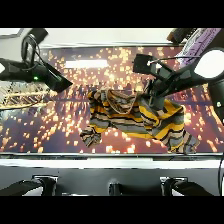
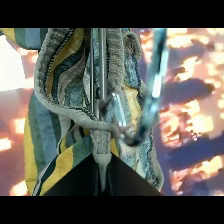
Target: Fold the clothes and pants, and hang the long-sleeved shirts on hangers.
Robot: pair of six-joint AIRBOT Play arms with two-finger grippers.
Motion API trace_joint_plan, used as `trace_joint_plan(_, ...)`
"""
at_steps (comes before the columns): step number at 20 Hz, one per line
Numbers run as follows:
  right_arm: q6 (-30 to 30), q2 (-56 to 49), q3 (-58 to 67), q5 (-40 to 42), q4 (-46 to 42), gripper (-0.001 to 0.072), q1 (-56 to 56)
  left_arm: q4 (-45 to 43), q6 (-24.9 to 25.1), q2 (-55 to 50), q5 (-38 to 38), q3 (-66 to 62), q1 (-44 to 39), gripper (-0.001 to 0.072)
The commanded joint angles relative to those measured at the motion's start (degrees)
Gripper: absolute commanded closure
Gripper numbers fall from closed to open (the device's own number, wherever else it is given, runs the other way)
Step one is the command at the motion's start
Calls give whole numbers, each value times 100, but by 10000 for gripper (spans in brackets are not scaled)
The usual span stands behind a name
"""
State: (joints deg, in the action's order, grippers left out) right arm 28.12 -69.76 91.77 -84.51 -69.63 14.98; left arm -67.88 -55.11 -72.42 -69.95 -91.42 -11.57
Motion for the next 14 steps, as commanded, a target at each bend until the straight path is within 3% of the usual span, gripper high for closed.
trace_joint_plan(1,-240,-61,-2,52,72,693,4,785,2009,-4,138,505,-70,41)
trace_joint_plan(2,-280,-61,-2,61,72,693,4,1117,2533,-4,210,758,-87,41)
trace_joint_plan(5,-291,-61,-2,39,179,692,4,1589,3108,-13,345,1255,-118,40)
trace_joint_plan(14,-289,-61,-2,-127,348,692,4,1904,3373,-367,879,1327,-505,40)
